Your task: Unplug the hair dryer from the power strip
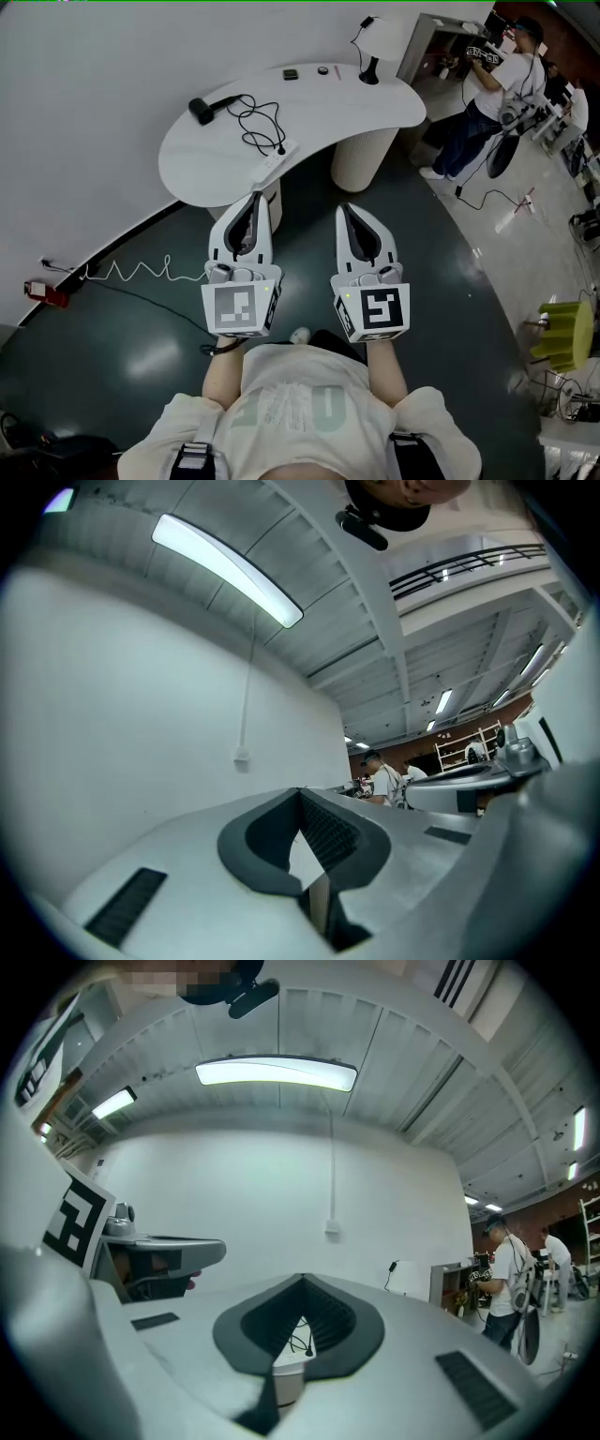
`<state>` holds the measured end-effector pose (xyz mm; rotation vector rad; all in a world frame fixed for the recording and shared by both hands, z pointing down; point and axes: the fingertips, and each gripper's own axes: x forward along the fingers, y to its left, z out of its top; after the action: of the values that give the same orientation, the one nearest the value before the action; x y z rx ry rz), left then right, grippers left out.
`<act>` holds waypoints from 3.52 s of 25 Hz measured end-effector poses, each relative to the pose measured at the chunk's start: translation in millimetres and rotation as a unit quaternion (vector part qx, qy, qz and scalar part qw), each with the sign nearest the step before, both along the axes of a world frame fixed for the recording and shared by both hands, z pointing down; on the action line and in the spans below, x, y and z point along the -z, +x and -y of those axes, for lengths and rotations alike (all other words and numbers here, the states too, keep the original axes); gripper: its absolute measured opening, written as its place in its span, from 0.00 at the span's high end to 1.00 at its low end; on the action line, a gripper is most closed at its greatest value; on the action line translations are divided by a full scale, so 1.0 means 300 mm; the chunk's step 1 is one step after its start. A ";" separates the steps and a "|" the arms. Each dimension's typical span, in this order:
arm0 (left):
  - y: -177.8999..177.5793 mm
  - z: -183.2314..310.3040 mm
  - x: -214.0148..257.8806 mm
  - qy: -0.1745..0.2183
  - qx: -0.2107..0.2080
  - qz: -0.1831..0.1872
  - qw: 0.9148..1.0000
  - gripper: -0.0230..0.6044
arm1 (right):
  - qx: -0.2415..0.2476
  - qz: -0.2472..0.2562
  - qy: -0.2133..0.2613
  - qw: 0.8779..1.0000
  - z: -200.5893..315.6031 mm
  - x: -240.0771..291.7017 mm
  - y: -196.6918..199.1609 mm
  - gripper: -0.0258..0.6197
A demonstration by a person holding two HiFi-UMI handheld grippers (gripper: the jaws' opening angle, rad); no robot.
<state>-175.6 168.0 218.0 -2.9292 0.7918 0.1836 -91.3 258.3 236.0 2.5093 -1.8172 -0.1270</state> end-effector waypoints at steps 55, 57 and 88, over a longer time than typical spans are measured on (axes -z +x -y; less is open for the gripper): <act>0.872 1.007 0.025 0.012 0.104 0.032 0.994 0.95 | 0.162 0.014 0.027 0.986 1.086 0.080 0.888 0.96; 0.835 1.019 0.019 0.011 0.116 0.032 0.993 0.95 | 0.180 0.009 0.025 0.983 1.120 0.076 0.843 0.95; 0.688 0.841 -0.974 -0.203 -0.111 0.440 0.868 0.63 | 0.280 0.044 -0.069 0.957 1.288 -0.157 0.653 0.95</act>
<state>30.9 -84.3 510.1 -2.9119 0.3513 -1.3514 104.6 -128.1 283.2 1.8723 -2.4254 0.0956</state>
